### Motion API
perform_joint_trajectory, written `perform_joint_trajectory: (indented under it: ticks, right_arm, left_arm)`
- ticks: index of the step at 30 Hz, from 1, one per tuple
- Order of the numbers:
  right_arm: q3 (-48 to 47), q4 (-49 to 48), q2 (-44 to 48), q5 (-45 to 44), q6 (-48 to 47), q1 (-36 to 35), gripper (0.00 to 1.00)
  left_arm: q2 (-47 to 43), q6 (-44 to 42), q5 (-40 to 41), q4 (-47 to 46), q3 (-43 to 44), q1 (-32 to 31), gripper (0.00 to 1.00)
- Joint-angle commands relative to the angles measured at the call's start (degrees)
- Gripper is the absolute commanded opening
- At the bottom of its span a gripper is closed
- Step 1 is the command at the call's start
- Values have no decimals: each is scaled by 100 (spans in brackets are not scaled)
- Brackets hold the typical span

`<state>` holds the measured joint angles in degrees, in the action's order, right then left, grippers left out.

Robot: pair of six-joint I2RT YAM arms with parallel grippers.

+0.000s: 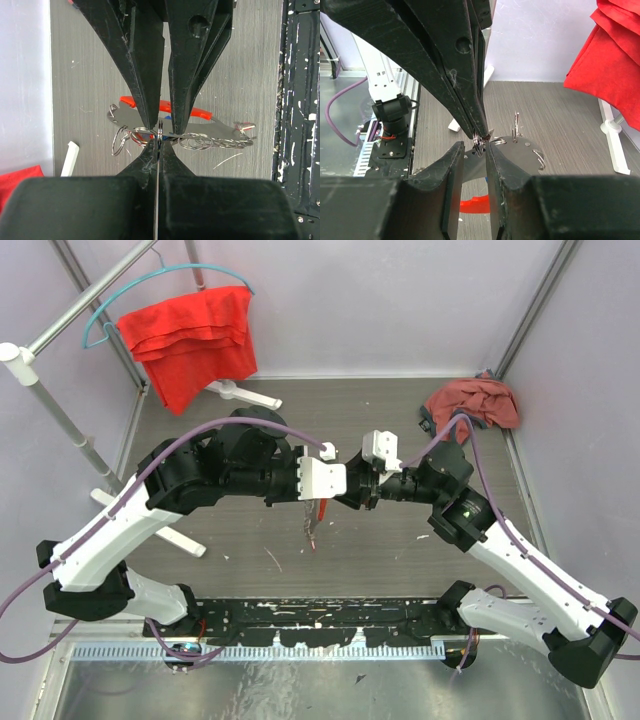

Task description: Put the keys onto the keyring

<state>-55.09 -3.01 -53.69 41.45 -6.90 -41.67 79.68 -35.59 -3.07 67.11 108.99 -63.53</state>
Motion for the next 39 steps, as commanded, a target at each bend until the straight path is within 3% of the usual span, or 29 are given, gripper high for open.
perform_joint_trajectory:
  ticks: [1, 8, 18, 24, 28, 34, 39]
  right_arm:
    - [-307, -334, 9, 82, 96, -8, 29]
    - [-315, -370, 11, 108, 122, -5, 29]
    - [-325, -367, -53, 135, 144, -1, 20]
    - [-364, -322, -86, 93, 131, -5, 2]
    - [-510, -109, -67, -33, -12, -8, 1]
    - [-1001, 341, -85, -186, -250, -7, 1]
    - [-1298, 453, -25, -197, -293, -8, 1]
  left_arm:
    - [-145, -51, -139, -277, 114, -21, 0]
    - [-144, -67, -170, -300, 94, -19, 0]
    - [-157, -58, -202, -339, 79, -19, 0]
    - [-170, -53, -219, -356, 72, -19, 0]
    - [-296, 6, -119, -621, -72, -19, 1]
    - [-855, 111, -18, -1525, -584, -22, 34]
    - [-1482, 298, -247, -2581, -1278, -22, 45]
